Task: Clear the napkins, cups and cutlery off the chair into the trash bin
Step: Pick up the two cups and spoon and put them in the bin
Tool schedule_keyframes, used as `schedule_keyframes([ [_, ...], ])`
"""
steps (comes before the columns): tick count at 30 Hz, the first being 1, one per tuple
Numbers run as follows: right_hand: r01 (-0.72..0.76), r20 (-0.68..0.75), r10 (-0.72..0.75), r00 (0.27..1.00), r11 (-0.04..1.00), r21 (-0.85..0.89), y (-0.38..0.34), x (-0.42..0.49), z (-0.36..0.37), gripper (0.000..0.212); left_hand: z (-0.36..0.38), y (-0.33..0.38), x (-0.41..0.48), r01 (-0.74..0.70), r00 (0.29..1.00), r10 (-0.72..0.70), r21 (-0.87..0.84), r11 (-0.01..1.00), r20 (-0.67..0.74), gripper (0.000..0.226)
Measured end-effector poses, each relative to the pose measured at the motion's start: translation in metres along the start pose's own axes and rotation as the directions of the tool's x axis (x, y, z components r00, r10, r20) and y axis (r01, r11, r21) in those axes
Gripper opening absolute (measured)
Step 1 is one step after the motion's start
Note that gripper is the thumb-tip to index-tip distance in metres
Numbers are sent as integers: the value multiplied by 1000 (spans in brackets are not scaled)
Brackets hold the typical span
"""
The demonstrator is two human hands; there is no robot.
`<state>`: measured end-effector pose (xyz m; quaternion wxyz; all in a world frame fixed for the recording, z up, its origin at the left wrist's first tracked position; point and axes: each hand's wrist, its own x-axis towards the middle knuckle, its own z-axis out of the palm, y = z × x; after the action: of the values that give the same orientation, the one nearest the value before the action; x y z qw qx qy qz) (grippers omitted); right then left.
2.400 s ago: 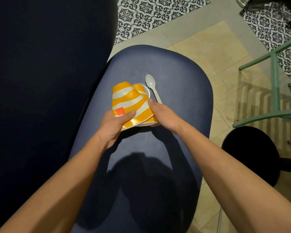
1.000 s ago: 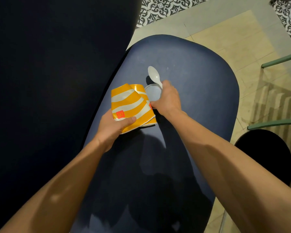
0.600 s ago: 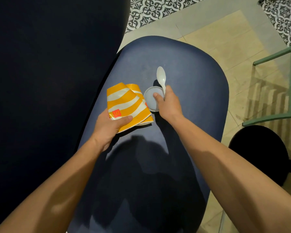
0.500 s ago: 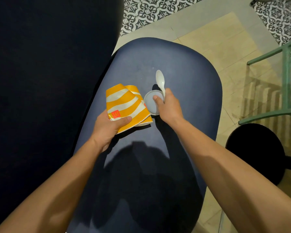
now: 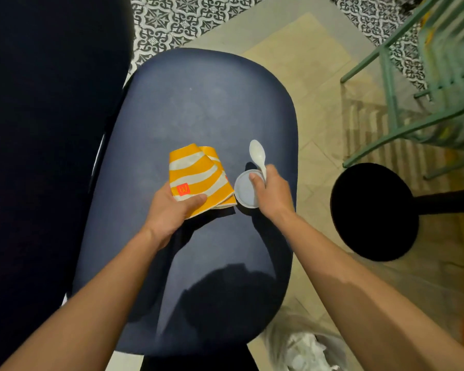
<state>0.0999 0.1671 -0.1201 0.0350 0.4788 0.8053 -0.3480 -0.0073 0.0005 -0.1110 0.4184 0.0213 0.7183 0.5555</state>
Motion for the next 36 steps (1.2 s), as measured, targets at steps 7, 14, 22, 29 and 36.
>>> schedule_keyframes([
  [7,-98,-87,104,991,992,74,54,-61,-14,26,30,-15,-38,-32,984,13,110,993,176,45],
  [14,-147,-138,159,978,985,93,95,-132,-18,31,46,-41,-82,-100,947,46,156,983,318,51],
  [22,-254,-154,261,953,965,62,165,-217,-30,31,86,-94,-144,-91,928,5,216,972,372,55],
  [29,-364,-161,369,915,929,62,248,-283,-31,29,143,-160,-196,-49,886,-93,292,955,453,46],
  [36,-442,-59,444,894,896,45,336,-334,-16,31,190,-242,-236,19,901,-163,338,941,403,40],
])
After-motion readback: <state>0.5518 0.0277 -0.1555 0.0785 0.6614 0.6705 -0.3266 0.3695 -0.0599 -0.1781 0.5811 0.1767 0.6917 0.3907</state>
